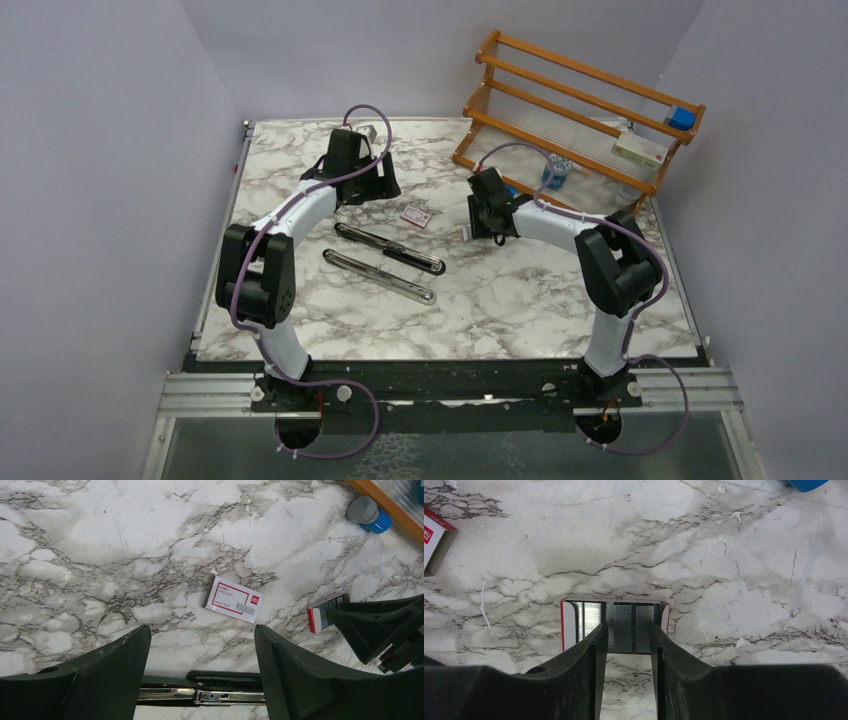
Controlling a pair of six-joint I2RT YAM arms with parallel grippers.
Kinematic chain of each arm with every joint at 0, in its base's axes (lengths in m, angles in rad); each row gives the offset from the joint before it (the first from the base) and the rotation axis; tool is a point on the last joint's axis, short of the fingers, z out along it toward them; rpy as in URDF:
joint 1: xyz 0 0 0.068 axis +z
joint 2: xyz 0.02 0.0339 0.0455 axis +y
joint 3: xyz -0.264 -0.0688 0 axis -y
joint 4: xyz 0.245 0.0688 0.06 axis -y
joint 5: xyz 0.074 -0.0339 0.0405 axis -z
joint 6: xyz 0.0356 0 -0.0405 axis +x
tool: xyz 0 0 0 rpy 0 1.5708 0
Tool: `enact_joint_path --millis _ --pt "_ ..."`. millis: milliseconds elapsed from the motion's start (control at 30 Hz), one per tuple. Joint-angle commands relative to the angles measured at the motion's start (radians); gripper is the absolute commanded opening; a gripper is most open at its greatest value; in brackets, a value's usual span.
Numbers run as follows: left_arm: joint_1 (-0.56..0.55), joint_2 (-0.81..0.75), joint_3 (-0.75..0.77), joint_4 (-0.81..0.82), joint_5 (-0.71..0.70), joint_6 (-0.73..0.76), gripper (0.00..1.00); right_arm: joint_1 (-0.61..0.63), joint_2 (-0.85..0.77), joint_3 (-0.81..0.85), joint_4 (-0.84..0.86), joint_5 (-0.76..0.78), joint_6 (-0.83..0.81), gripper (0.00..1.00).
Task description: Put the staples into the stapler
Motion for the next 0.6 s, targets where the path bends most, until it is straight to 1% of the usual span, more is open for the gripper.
enact_joint_path --millis 0,567 --pt "-0.004 0.006 0.016 -0.007 -0.004 0.010 0.79 -0.006 -0.040 -0.027 0.021 0.035 0.015 0.40" --pt "-0.005 0.006 0.017 -0.006 -0.004 0.010 0.79 -0.006 -0.047 -0.025 0.011 0.070 0.011 0.40"
